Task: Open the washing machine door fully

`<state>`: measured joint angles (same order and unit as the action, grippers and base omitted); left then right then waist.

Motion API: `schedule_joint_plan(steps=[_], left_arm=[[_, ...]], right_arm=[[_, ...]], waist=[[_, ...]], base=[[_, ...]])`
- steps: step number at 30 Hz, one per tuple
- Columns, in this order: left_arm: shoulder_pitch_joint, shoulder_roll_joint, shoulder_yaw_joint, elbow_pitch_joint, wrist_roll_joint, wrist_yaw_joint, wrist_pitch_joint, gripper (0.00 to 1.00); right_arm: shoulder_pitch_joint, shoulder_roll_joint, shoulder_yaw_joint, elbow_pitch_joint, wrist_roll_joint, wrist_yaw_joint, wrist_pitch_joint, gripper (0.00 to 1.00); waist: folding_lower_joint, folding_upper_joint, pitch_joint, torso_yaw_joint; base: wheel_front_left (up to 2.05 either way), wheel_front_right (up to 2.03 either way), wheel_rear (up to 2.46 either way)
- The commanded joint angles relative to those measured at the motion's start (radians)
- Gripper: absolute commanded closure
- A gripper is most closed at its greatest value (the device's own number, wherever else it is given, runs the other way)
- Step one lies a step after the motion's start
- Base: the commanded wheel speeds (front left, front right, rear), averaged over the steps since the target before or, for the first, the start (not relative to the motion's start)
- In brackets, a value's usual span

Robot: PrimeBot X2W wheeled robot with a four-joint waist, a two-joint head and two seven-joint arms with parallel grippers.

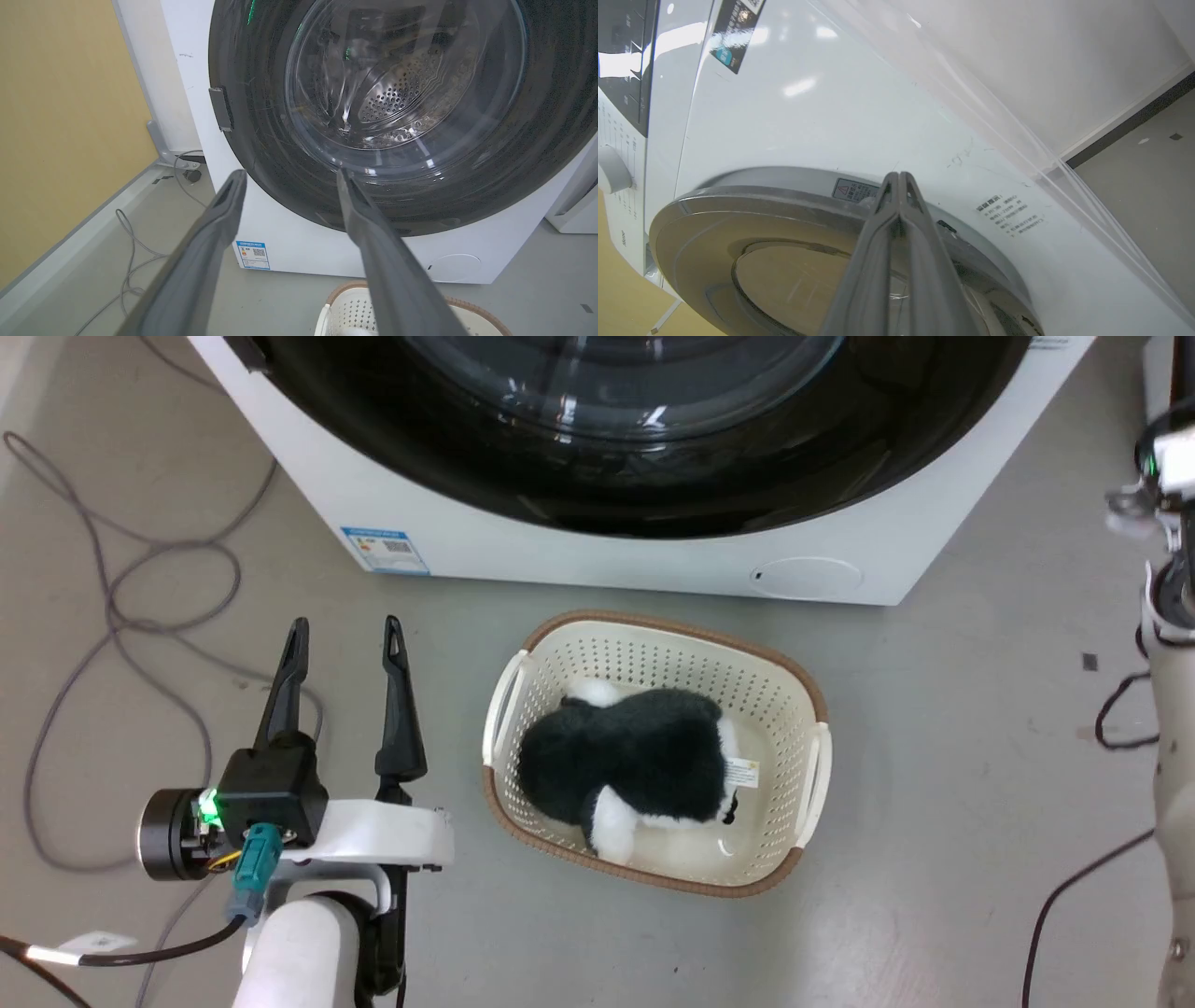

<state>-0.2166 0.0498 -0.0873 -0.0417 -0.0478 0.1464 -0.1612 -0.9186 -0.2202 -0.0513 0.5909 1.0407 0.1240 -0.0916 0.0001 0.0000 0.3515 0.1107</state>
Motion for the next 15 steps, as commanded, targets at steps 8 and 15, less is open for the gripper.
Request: schedule_joint_plan(steps=[8, 15], left_arm=[[-0.037, 0.0, -0.017, -0.003, -0.016, 0.024, -0.024, 0.0], [-0.052, 0.0, -0.024, -0.003, -0.022, 0.038, -0.037, 0.0]], right_arm=[[-0.16, -0.035, 0.048, 0.121, 0.071, 0.005, -0.009, 1.0], [-0.238, -0.049, 0.095, 0.181, 0.104, 0.005, 0.01, 1.0]], waist=[[-0.0001, 0.0, 0.035, 0.03], [-0.0001, 0.0, 0.059, 0.041]], base=[[0.0, 0.0, 0.0], [0.0, 0.0, 0.0]])
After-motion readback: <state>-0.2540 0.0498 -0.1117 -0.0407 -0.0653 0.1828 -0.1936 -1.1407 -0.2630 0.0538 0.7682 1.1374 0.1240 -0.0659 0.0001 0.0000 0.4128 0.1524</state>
